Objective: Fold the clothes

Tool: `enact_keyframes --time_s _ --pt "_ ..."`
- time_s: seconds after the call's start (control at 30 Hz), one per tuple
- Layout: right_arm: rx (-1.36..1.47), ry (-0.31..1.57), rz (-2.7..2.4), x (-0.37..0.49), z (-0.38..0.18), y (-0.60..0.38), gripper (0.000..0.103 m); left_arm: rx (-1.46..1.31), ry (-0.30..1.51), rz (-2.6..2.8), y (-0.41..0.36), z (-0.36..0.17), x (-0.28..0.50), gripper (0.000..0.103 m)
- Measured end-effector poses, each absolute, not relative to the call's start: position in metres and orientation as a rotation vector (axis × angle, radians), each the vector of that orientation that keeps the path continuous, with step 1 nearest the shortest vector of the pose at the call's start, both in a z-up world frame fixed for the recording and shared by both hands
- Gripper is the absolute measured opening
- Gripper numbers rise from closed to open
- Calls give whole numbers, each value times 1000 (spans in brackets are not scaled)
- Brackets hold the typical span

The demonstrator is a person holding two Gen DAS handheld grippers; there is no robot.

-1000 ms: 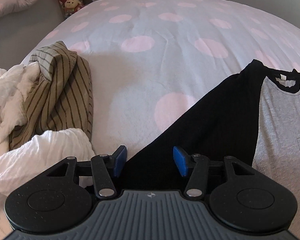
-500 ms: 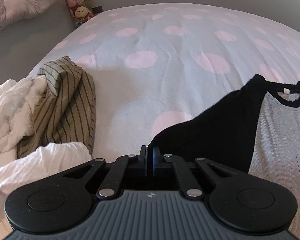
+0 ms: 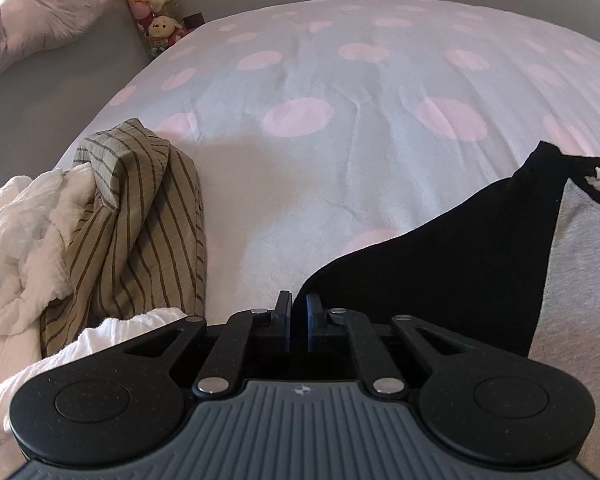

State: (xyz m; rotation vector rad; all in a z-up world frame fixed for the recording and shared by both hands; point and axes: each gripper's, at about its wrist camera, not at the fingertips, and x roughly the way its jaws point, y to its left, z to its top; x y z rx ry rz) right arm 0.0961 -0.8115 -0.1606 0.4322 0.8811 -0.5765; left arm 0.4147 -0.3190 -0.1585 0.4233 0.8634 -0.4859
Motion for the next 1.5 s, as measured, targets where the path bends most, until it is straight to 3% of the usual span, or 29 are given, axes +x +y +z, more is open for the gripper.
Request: enact_keyframes --time_s 0.1,0.13,0.27,0.47,0.53,0.57,0.83,1.0,1.23,1.5 --pt "470 874 -540 78 -154 -803 29 398 854 -504 -307 -148 401 21" --pt "469 874 -536 71 -151 -798 29 394 853 -513 -304 -145 396 22" --pt "464 895 -530 42 -143 -779 30 375 870 -543 -287 -133 366 31" --pt "474 987 -608 1 -154 -766 28 352 908 -580 -262 -119 316 32" --pt "479 1032 -620 -6 -162 -765 6 339 921 -587 -254 -118 300 36" --pt "469 1037 -626 -8 -164 -764 4 328 930 -586 -249 -117 292 40" --pt "288 945 -855 -3 -155 -794 3 278 994 -561 -222 -123 248 40" --pt "327 975 -838 4 -163 -807 4 280 1088 -595 -212 -131 232 42" --pt "313 884 -769 -12 -130 -771 18 297 1189 -674 -203 -129 202 43" --pt "432 945 -501 -39 -113 -677 18 414 1282 -810 -203 -133 158 48"
